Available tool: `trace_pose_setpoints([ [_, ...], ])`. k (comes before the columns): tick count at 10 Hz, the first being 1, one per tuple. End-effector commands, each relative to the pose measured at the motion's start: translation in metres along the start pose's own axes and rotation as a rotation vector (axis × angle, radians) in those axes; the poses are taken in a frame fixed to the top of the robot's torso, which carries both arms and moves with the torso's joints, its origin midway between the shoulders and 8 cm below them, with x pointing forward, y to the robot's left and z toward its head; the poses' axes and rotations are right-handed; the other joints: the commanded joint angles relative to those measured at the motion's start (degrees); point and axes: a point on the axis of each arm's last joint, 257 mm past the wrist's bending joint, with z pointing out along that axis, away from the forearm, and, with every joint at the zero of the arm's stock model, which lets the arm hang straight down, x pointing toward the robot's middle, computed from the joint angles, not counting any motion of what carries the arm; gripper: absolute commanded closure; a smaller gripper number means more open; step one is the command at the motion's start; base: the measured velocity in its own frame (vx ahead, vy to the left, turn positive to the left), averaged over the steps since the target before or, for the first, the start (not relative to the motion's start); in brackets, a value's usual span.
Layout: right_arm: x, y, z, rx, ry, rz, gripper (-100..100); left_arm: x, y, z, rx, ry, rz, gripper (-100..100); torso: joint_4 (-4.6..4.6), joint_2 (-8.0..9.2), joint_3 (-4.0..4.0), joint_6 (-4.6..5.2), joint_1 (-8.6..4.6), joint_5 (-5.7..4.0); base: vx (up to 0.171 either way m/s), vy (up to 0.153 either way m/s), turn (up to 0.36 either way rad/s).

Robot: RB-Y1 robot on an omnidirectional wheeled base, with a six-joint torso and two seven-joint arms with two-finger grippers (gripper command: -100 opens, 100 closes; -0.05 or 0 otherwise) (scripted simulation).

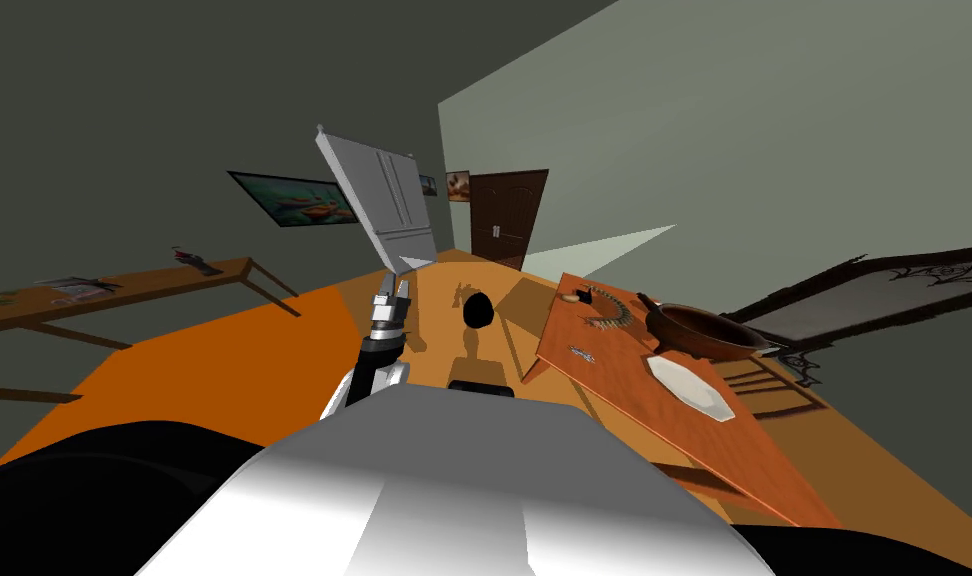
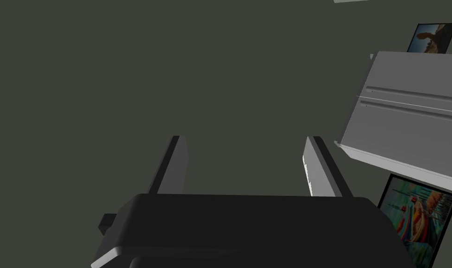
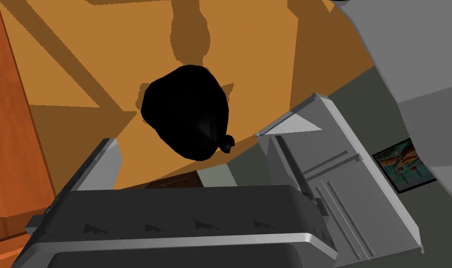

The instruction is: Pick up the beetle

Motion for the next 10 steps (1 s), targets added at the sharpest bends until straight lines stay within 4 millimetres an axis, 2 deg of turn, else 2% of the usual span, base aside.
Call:
trace_pose_setpoints([
  [1,0.009,-0.01,-0.002,0.014,0.022,-0.009,-100,0.0,0.0,0.0,0.0,0.0,0.0,0,0.0,0.0,0.0,0.0,0.0,0.0,0.038,0.002,-0.022],
  [2,0.041,-0.031,-0.021,0.048,0.113,-0.063,-100,0.0,0.0,0.0,0.0,0.0,0.0,0,0.03,0.13,0.07,0.01,0.0,-0.01,0.077,0.016,0.208],
  [4,0.047,-0.037,-0.024,0.062,0.125,-0.063,-100,0.0,0.0,0.0,0.0,0.0,0.0,0,0.01,0.02,0.02,0.0,0.0,-0.01,0.065,-0.004,0.061],
  [5,0.074,-0.057,-0.046,0.092,0.211,-0.116,-100,0.0,0.0,0.0,0.0,0.0,0.0,0,0.03,0.13,0.07,0.0,-0.02,-0.02,0.073,-0.008,0.213],
  [6,0.079,-0.065,-0.05,0.108,0.224,-0.116,-100,0.0,0.0,0.0,0.0,0.0,0.0,0,0.02,0.06,0.05,-0.04,-0.06,-0.01,0.086,-0.008,0.119],
  [7,0.107,-0.091,-0.078,0.15,0.318,-0.167,-100,0.0,0.0,0.0,0.0,0.0,0.0,0,0.01,0.03,0.02,0.0,-0.04,-0.02,0.13,0.012,0.2],
  [9,0.107,-0.092,-0.079,0.151,0.319,-0.168,-100,0.0,0.0,0.0,0.0,0.0,0.0,0,-0.02,-0.11,-0.06,0.0,-0.02,-0.01,0.079,-0.01,0.054],
  [10,0.13,-0.118,-0.109,0.192,0.408,-0.218,-100,0.0,0.0,0.0,0.0,0.0,0.0,0,0.02,0.09,0.05,0.03,0.0,-0.01,0.078,-0.006,0.193],
])
